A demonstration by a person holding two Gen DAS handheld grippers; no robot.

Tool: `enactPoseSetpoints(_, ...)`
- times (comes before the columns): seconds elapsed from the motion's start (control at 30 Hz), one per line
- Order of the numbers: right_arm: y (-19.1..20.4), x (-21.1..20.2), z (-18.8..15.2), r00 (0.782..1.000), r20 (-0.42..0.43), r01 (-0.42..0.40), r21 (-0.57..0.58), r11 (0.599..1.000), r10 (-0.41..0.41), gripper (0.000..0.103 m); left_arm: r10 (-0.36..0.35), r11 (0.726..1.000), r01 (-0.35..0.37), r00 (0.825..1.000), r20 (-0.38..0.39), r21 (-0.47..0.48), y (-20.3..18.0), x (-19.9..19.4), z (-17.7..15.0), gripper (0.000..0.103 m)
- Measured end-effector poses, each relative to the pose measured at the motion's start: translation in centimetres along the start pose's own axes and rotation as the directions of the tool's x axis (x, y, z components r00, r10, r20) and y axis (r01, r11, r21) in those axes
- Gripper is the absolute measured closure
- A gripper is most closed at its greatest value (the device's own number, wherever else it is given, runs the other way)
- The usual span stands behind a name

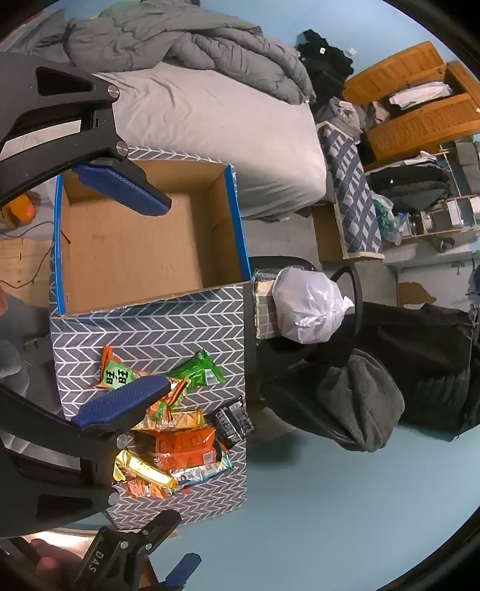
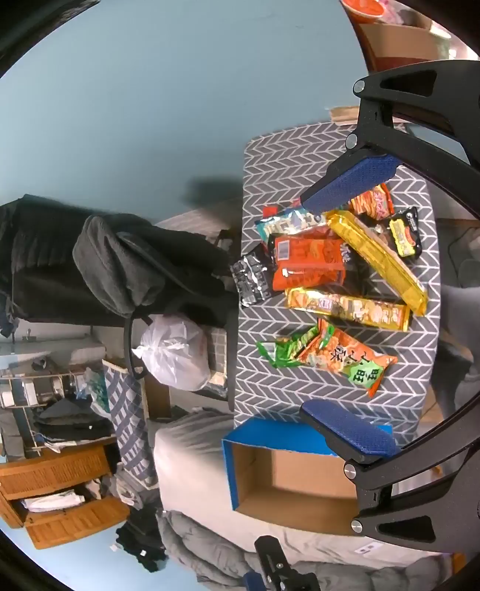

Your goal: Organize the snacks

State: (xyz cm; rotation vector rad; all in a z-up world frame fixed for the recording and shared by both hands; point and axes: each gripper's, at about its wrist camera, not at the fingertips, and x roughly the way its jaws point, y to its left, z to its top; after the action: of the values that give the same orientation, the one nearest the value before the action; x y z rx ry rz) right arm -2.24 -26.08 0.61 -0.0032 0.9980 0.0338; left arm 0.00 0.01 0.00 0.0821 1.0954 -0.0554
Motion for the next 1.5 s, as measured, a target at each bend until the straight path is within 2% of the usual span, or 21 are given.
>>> enactPoseSetpoints(0.3,-0.3,0.0,0.2,1.000,0.003,0.000,-0.003,1.000,0.000,0.003,0.000,1.000,0.000,1.000,-0.001,-0.002,0.0,0.0,-0.1,0.014)
enactPoseSetpoints(0.43,-0.4,0.2,0.2,1.000,-0.001,-0.002,0.000,1.000,0.002,0.003,-0.001,1.000,0.001,1.000,0.006,0.010,-1.4,-0.3,-0.1,0.014)
enactPoseSetpoints(0.77,-0.1,0.2,0.2,1.000,-0.005,-0.004,0.000,1.000,0.004,0.003,-0.027,1.000,0.027,0.999,0.027,0.001,-0.8,-0.3,0.5,0.014)
enactPoseSetpoints(1.5,0.3,0.7,-0.2,1.000,-0.010,-0.007,0.001,1.000,0.007,0.003,-0.043,0.999,0.043,0.999,0.018,-0.008,-0.4,-0.1,0.6,0.014)
